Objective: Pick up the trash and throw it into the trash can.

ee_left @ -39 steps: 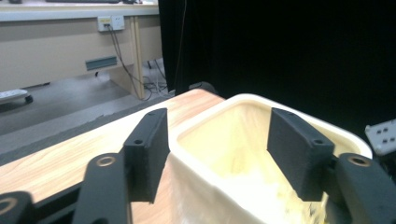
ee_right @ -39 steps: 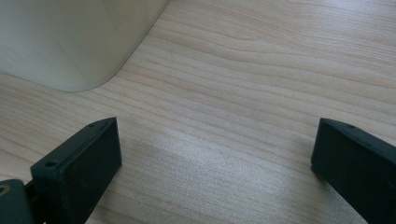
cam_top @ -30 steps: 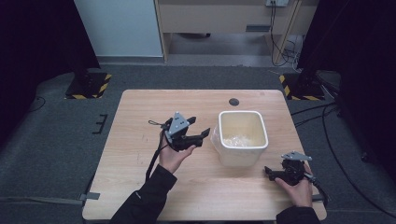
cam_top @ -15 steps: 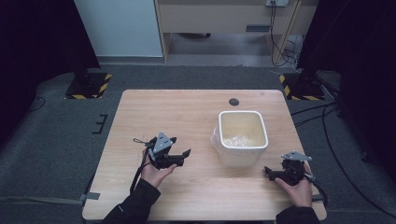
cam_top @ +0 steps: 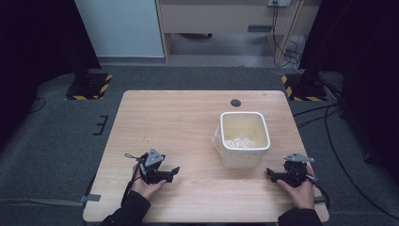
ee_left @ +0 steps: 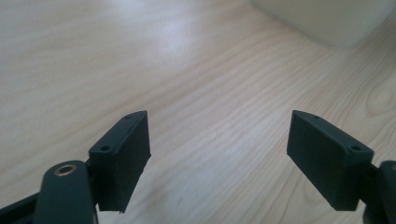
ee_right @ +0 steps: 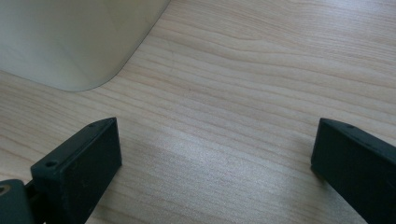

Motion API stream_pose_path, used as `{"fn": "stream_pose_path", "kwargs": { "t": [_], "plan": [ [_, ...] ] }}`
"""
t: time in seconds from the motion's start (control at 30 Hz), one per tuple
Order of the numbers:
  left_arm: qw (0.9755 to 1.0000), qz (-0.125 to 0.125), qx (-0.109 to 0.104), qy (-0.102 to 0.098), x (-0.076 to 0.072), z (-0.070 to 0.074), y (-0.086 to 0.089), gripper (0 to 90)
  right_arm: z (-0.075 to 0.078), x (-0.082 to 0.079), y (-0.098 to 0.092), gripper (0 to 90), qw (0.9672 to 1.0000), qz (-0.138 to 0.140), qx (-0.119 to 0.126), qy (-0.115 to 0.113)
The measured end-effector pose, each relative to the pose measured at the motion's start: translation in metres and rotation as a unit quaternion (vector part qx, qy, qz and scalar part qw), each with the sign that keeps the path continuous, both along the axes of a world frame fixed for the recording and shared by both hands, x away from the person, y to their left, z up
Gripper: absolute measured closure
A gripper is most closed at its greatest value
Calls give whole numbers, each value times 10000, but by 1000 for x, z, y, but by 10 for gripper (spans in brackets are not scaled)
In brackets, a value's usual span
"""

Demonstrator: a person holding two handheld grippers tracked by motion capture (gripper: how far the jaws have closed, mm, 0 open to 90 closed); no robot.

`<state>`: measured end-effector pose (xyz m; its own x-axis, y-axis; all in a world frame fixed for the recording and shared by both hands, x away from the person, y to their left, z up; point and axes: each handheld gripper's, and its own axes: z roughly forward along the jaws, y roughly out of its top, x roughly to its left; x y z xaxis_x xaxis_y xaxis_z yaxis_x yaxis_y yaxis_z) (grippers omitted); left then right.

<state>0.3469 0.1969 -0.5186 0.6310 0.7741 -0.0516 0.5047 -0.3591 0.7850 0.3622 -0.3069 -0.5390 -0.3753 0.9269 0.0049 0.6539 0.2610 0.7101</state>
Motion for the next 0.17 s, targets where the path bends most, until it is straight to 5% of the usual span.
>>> {"fn": "stream_pose_path", "kwargs": {
  "t": [0.17],
  "plan": [
    [9997, 181, 97, 131, -5, -5, 14, 184, 0, 0, 0, 15, 10000, 14, 3, 10]
  ]
}}
